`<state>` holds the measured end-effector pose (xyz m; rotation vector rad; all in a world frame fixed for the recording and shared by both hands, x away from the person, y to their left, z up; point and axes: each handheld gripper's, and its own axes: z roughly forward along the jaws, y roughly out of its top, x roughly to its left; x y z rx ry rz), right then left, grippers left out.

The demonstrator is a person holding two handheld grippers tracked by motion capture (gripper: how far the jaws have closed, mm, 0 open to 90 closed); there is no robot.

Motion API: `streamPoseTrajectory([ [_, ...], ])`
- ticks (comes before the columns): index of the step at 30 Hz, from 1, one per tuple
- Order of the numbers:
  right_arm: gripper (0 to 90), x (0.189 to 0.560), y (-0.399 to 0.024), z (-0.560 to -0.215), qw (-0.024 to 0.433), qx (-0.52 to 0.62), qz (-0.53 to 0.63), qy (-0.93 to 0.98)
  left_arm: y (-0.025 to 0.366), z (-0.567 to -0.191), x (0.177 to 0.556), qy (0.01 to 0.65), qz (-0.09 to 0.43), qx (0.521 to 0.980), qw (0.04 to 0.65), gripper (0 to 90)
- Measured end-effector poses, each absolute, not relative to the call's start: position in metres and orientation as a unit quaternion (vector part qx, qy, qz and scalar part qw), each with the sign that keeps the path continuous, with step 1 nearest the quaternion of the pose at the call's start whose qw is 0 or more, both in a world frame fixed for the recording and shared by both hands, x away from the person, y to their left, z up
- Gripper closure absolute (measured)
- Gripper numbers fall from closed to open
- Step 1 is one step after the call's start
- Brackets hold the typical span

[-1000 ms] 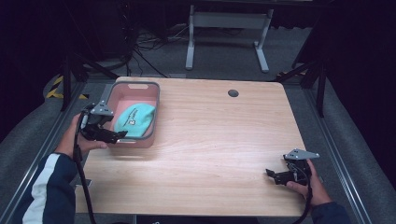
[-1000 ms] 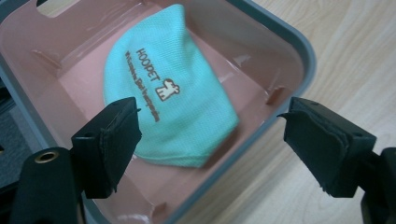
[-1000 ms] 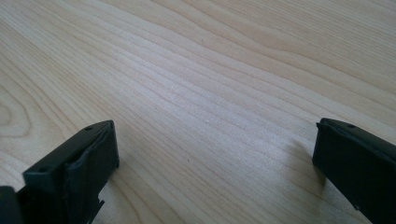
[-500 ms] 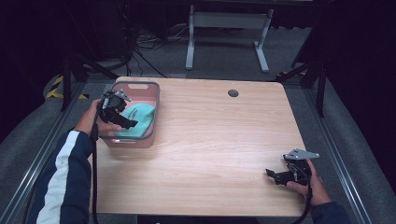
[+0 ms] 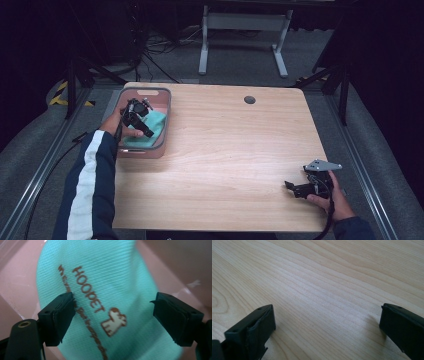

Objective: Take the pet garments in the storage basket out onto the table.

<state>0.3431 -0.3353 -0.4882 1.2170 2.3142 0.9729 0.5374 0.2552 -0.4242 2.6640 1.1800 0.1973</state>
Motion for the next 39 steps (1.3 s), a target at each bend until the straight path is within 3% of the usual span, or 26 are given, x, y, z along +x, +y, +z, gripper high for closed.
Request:
streamPoseTrajectory([
  [4, 0.7, 0.343, -0.336, -0.488, 0.176, 0.428, 0.342, 0.818, 0.262, -0.437, 0.548, 0.423, 0.041, 0.899, 0.101, 13.9],
  [6, 0.7, 0.342, -0.336, -0.488, 0.175, 0.428, 0.342, 0.818, 0.264, -0.440, 0.552, 0.440, 0.028, 0.892, 0.097, 7.5],
  [13, 0.7, 0.342, -0.336, -0.488, 0.176, 0.428, 0.342, 0.818, 0.262, -0.442, 0.552, 0.450, 0.013, 0.887, 0.098, 8.7],
  [17, 0.7, 0.342, -0.336, -0.488, 0.175, 0.428, 0.342, 0.818, 0.258, -0.438, 0.549, 0.451, 0.007, 0.888, 0.091, 18.6],
  [24, 0.7, 0.342, -0.336, -0.488, 0.176, 0.428, 0.342, 0.818, 0.256, -0.432, 0.543, 0.444, -0.005, 0.889, 0.113, 52.1],
  [27, 0.7, 0.342, -0.336, -0.488, 0.176, 0.428, 0.342, 0.818, 0.257, -0.432, 0.540, 0.450, -0.004, 0.885, 0.120, 61.5],
  [34, 0.7, 0.342, -0.336, -0.488, 0.176, 0.428, 0.342, 0.818, 0.251, -0.426, 0.535, 0.445, 0.029, 0.889, 0.103, 69.5],
  [39, 0.7, 0.342, -0.336, -0.488, 0.177, 0.429, 0.342, 0.817, 0.256, -0.414, 0.530, 0.460, 0.063, 0.877, 0.126, 71.0],
])
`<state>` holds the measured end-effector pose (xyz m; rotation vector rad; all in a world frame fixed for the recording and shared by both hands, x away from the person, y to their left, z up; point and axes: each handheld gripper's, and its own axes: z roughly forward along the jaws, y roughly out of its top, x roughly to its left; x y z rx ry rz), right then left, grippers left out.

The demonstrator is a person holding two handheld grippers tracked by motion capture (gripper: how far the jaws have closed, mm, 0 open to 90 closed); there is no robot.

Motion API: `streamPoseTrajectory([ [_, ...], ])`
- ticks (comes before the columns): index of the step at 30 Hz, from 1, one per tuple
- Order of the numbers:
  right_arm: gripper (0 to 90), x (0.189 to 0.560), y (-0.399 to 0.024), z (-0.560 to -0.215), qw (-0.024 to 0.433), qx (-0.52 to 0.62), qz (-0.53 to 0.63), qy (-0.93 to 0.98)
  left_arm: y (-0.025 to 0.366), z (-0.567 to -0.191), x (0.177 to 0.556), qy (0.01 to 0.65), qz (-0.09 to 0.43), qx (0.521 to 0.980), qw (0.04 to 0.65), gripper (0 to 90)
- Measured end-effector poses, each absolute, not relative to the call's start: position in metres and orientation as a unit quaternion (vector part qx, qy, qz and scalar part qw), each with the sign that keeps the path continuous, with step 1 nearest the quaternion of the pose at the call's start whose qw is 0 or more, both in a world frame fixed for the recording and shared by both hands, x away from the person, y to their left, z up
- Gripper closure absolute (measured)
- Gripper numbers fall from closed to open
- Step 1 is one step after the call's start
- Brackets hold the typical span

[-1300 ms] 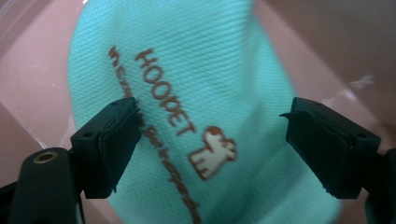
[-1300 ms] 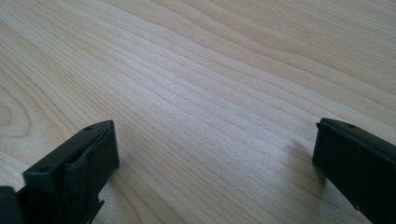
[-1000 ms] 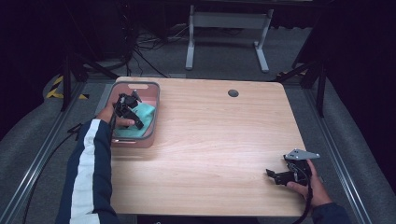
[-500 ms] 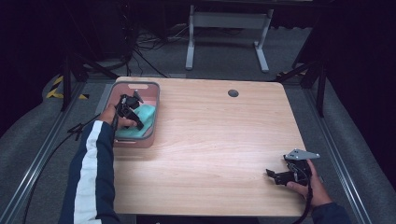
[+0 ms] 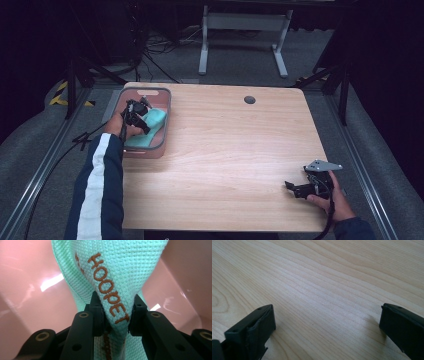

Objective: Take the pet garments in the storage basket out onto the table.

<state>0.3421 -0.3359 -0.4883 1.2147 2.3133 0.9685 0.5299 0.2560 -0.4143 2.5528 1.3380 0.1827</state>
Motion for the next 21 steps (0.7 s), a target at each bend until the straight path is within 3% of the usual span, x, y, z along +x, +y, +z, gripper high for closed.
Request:
streamPoseTrajectory([
  [21, 0.7, 0.342, -0.336, -0.488, 0.177, 0.429, 0.342, 0.817, 0.286, -0.355, 0.495, 0.469, 0.135, 0.836, 0.251, 72.0],
])
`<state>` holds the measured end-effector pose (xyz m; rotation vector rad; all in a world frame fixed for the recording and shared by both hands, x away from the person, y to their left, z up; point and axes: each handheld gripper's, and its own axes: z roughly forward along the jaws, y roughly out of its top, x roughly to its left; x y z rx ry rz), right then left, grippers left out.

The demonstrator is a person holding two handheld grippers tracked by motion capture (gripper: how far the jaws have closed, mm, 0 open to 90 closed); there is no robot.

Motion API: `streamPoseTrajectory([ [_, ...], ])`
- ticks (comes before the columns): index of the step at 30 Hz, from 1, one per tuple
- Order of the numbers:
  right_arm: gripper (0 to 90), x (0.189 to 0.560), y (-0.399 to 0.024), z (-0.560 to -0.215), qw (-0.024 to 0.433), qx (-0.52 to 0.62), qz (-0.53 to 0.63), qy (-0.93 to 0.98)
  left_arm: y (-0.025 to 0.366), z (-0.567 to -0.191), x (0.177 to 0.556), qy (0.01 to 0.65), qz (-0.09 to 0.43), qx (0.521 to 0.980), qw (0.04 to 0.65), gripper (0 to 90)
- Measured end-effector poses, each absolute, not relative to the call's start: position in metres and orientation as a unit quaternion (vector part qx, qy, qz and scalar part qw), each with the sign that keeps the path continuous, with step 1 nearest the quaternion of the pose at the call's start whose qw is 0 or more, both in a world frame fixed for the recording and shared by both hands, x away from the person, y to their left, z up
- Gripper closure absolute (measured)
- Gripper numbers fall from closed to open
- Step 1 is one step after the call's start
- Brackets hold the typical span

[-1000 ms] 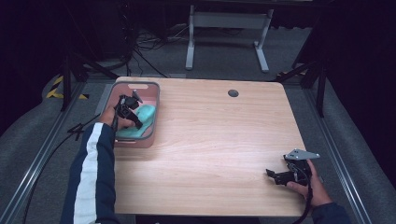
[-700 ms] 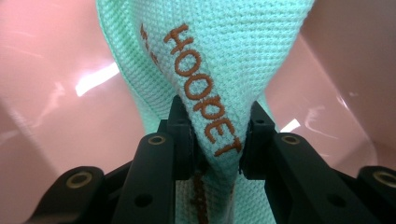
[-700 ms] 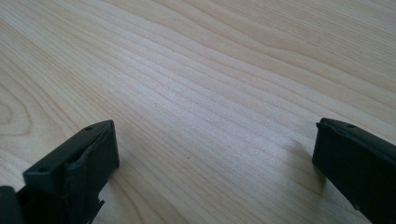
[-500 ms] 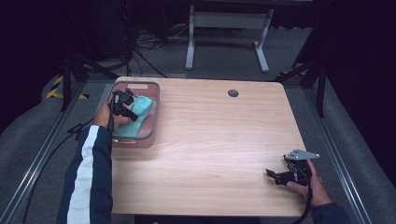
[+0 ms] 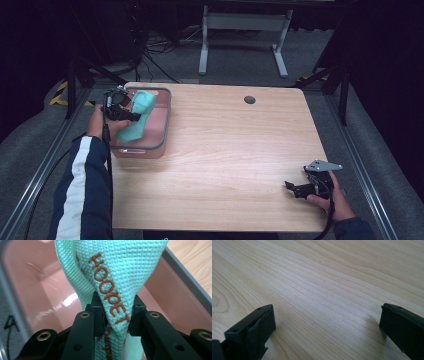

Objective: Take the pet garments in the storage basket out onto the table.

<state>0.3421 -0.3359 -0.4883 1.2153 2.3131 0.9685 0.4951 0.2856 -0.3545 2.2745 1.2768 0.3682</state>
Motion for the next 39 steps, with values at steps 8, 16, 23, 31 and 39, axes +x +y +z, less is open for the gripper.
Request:
streamPoseTrajectory([
  [8, 0.7, 0.342, -0.336, -0.488, 0.177, 0.429, 0.342, 0.817, 0.290, -0.342, 0.482, 0.459, 0.154, 0.829, 0.280, 72.1],
  [16, 0.7, 0.342, -0.336, -0.488, 0.177, 0.429, 0.342, 0.817, 0.289, -0.325, 0.465, 0.438, 0.168, 0.827, 0.310, 72.3],
  [23, 0.7, 0.342, -0.336, -0.488, 0.177, 0.429, 0.342, 0.817, 0.281, -0.311, 0.450, 0.410, 0.180, 0.834, 0.322, 72.3],
  [31, 0.7, 0.342, -0.336, -0.488, 0.177, 0.429, 0.342, 0.817, 0.268, -0.303, 0.438, 0.380, 0.185, 0.843, 0.332, 72.3],
  [39, 0.7, 0.342, -0.336, -0.488, 0.176, 0.429, 0.342, 0.817, 0.248, -0.298, 0.431, 0.349, 0.185, 0.854, 0.340, 72.3],
])
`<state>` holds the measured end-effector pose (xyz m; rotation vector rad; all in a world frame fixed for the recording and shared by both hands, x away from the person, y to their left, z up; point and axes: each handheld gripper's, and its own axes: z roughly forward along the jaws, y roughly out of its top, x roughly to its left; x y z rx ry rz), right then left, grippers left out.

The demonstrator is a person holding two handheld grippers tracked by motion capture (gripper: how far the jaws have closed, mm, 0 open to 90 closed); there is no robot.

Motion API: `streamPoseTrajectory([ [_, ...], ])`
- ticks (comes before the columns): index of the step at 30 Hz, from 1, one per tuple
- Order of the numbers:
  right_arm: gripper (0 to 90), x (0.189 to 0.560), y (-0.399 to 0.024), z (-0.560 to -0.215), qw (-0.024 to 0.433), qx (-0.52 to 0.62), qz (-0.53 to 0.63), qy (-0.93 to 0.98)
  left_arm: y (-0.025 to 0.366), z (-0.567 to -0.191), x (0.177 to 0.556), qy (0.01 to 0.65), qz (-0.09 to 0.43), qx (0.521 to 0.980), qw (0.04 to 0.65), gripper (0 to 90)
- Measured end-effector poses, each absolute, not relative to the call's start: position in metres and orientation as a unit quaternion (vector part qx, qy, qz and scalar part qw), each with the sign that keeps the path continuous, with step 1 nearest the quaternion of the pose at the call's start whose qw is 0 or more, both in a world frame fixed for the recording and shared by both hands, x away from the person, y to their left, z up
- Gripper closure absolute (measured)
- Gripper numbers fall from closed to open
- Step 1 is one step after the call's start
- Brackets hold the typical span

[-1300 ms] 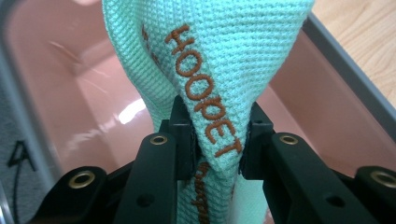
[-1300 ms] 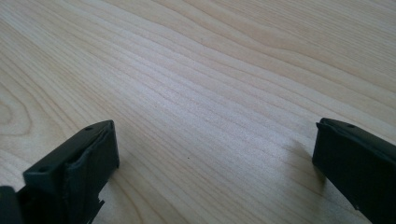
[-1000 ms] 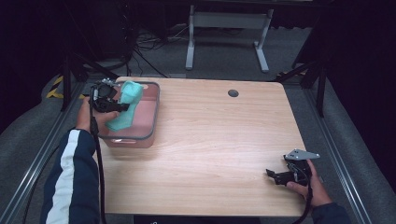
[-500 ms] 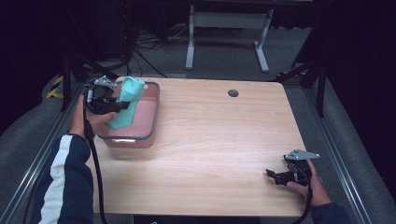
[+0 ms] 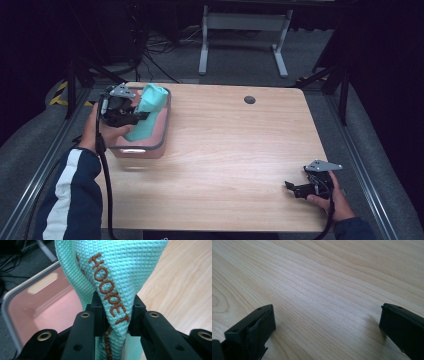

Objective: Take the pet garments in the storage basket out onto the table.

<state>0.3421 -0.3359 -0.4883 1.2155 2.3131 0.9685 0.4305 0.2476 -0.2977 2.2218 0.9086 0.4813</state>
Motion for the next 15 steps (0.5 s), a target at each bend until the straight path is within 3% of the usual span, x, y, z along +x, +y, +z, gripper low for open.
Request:
streamPoseTrajectory([
  [15, 0.7, 0.342, -0.336, -0.488, 0.177, 0.429, 0.342, 0.817, 0.187, -0.295, 0.419, 0.277, 0.170, 0.886, 0.331, 72.3],
])
